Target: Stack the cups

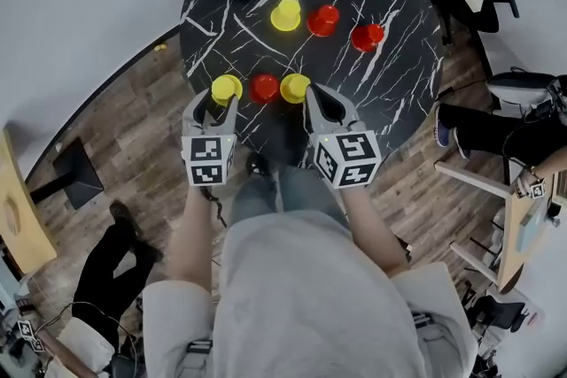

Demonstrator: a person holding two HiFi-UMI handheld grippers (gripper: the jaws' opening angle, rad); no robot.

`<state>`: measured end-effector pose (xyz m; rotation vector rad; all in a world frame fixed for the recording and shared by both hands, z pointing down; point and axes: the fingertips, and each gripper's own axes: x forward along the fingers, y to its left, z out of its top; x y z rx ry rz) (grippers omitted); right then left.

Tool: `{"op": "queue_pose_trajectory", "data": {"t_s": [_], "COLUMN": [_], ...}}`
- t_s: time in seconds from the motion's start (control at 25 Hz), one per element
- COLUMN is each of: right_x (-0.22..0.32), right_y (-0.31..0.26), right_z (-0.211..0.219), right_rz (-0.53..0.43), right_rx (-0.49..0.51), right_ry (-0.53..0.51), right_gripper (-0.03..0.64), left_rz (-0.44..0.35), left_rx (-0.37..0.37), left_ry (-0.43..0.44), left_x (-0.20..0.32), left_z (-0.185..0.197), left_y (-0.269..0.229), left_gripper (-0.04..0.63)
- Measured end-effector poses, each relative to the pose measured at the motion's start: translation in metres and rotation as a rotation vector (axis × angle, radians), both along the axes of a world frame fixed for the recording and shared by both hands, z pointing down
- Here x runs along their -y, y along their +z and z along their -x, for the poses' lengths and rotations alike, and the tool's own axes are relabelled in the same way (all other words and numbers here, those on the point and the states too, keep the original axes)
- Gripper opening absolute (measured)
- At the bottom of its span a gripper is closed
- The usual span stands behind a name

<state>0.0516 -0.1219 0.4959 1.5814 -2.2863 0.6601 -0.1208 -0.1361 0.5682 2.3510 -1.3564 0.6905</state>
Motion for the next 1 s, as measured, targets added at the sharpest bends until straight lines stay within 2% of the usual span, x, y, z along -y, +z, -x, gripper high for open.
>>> {"op": "queue_pose_trajectory", "data": {"t_s": [0.6, 0.84, 0.88, 1.0], "right_x": [-0.006, 0.013, 0.019, 0.042], "right_y": [-0.01, -0.02, -0.022, -0.026], "right_z": [-0.014, -0.025, -0.028, -0.037], "right_rz": [-0.011, -0.024, -0.025, -0.015], "right_rx": [0.008, 0.015, 0.011, -0.016], "right_ry": [0.036, 0.049, 0.05, 0.044], "right_gripper": [0.0, 0.0, 0.0, 0.0], "left_rz": [0.012, -0.009, -0.024, -0.078], "left_rx": [0.028, -0.078, -0.09, -0.112], "left_ry": [0.062, 0.025, 0.005, -0.08], "left_x": [-0.003, -0.004, -0.004, -0.003], "left_z": [-0.019, -0.009, -0.004, 0.016], "left_y": [0.015, -0.008, -0.015, -0.039], "left_gripper": [0.221, 0.267, 0.263, 0.161]}}
